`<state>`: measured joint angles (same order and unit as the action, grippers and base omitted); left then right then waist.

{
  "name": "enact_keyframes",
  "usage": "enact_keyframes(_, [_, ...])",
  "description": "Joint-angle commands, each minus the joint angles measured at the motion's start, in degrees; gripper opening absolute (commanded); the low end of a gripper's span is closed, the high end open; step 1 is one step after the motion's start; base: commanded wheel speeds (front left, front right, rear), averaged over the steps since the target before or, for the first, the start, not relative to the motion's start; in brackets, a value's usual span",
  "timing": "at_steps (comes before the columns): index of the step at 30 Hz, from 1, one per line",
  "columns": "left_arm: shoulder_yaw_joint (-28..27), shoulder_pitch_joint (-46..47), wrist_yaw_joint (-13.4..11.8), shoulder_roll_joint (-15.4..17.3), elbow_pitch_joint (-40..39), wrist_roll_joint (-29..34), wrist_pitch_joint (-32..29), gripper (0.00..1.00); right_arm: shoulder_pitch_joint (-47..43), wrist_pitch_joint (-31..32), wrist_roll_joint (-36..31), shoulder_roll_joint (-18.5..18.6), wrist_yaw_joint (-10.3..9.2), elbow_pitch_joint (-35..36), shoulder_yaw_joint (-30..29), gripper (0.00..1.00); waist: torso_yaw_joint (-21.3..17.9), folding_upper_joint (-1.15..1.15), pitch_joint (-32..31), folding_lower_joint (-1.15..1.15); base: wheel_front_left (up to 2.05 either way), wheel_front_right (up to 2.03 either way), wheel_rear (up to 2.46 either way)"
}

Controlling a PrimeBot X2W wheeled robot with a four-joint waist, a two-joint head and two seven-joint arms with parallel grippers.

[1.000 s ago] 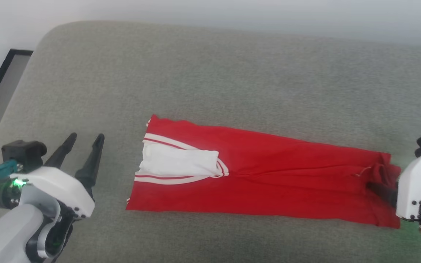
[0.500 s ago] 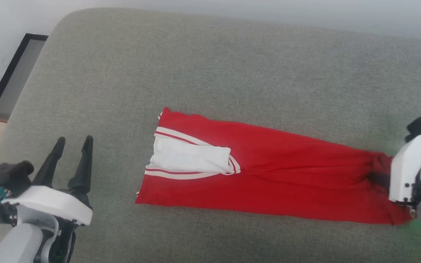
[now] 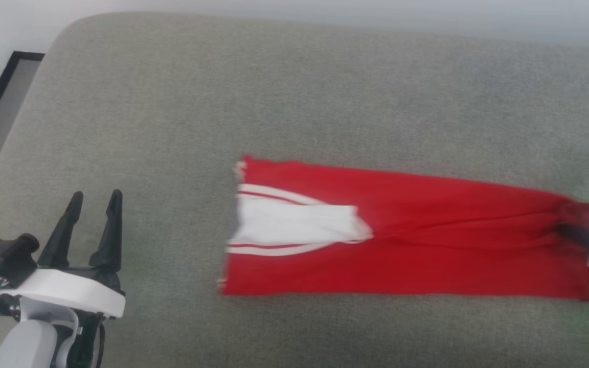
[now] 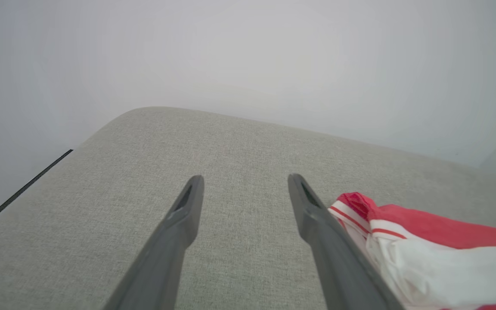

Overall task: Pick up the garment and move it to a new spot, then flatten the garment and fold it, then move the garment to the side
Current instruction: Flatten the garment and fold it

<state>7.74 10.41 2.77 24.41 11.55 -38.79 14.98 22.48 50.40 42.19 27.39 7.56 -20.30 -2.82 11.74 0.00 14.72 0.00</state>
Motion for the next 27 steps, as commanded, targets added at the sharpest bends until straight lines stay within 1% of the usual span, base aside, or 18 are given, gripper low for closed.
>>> enact_keyframes(1, [-0.76,-0.73,0.52,-0.5,0.16,0.9,0.23,1.0,0.17,-0.65,-0.9,1.18,-0.14,-0.87,-1.26,0.0,-0.34,0.0,0.19,0.0,0.0,0.0,0.0])
enact_keyframes(5, [-2.09,-0.21,1.79,-2.02,0.42,2.96,0.23,1.0,1.57,-1.44,-2.2,4.7,-0.13,-3.62,-5.56,0.0,-0.93,0.0,0.64,0.0,0.0,0.0,0.0])
enact_keyframes(8, [-2.97,0.27,2.55,-3.14,0.42,4.17,0.23,1.0,2.6,-2.51,-4.01,6.5,-0.11,-6.55,-7.57,0.0,-1.29,0.0,0.96,0.0,0.0,0.0,0.0])
enact_keyframes(11, [-3.72,0.53,3.02,-4.12,0.42,5.48,0.23,1.0,4.01,-3.36,-5.26,7.25,-0.11,-9.19,-8.3,0.0,-1.77,0.0,1.17,0.0,0.0,0.0,0.0])
enact_keyframes(14, [-4.4,0.56,3.48,-4.84,0.39,6.16,0.23,1.0,4.73,-2.56,-5.22,6.71,-0.11,-9.37,-6.96,0.0,-2.21,0.0,1.08,0.0,0.0,0.0,0.0])
enact_keyframes(17, [-4.93,0.25,3.78,-5.5,0.33,6.48,0.23,1.0,4.13,-1.65,-3.17,5.93,-0.08,-6.01,-4.94,0.0,-2.52,0.0,0.87,0.0,0.0,0.0,0.0])
enact_keyframes(19, [-5.2,-0.09,4.03,-5.67,0.36,6.76,0.24,1.0,2.9,-0.61,-0.52,4.6,-0.08,-2.34,-3.79,0.0,-2.63,0.0,0.57,0.0,0.0,0.0,0.0])
enact_keyframes(21, [-5.41,-0.4,4.08,-5.77,0.4,7.13,0.24,1.0,1.26,0.78,0.98,3.92,-0.08,2.25,-2.68,0.0,-2.65,0.0,0.24,0.0,0.0,0.0,0.0])
enact_keyframes(23, [-5.5,-0.75,4.16,-5.97,0.39,7.27,0.24,1.0,-0.34,2.08,2.59,2.2,-0.08,7.68,-1.39,0.0,-2.58,0.0,-0.13,0.0,0.0,0.0,0.0])
enact_keyframes(27, [-5.51,-0.87,4.4,-6.16,0.48,7.6,0.24,1.0,-3.0,4.18,2.9,-0.99,-0.08,16.68,1.85,0.0,-2.15,0.0,-0.85,0.0,0.0,0.0,0.0])
